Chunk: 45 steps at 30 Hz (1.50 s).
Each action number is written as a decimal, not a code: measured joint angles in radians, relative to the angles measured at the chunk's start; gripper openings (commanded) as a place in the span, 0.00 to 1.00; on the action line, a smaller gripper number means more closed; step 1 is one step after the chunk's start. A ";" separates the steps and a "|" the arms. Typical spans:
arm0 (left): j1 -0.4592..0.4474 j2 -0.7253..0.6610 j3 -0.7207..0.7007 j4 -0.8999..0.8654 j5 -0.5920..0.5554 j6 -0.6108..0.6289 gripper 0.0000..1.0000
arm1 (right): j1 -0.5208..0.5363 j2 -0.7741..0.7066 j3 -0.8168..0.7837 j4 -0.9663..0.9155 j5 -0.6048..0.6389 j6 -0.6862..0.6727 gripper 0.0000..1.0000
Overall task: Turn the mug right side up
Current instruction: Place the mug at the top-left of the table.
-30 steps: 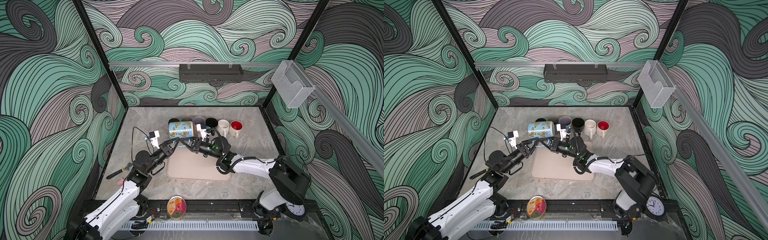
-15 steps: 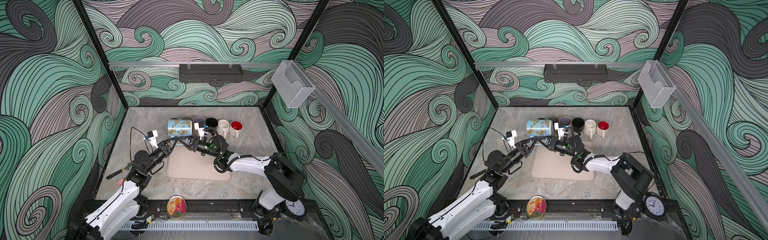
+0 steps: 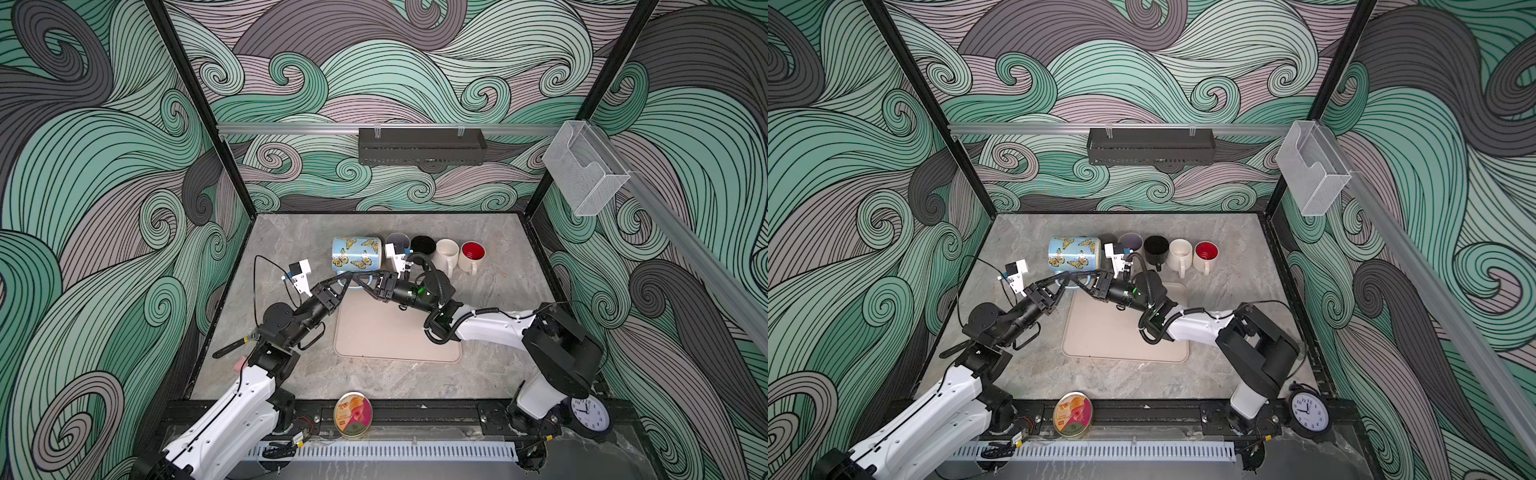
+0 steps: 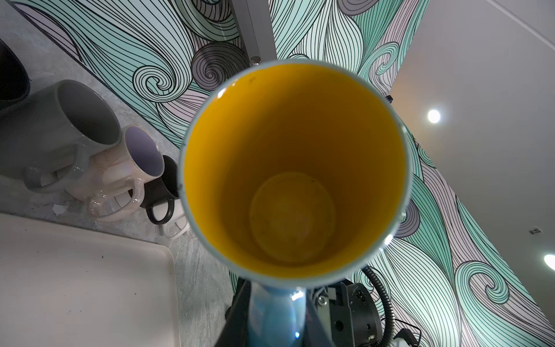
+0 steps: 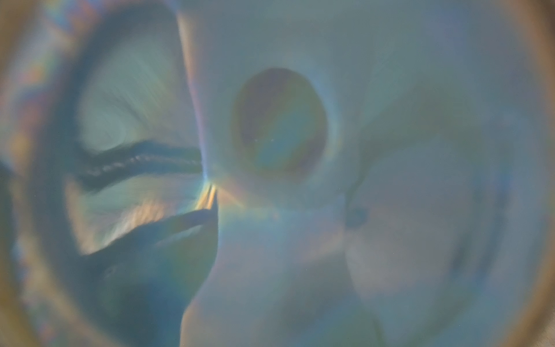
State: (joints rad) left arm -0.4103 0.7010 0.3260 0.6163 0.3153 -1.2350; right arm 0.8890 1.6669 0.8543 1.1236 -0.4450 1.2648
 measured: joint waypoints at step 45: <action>0.045 0.066 0.207 -0.381 -0.099 0.320 0.00 | -0.007 0.050 -0.143 0.046 -0.106 0.082 0.53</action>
State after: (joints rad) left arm -0.3649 0.7673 0.5331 0.2356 0.2165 -0.9150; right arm 0.8822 1.7164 0.7113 1.1694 -0.5510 1.3468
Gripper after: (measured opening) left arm 0.210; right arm 0.524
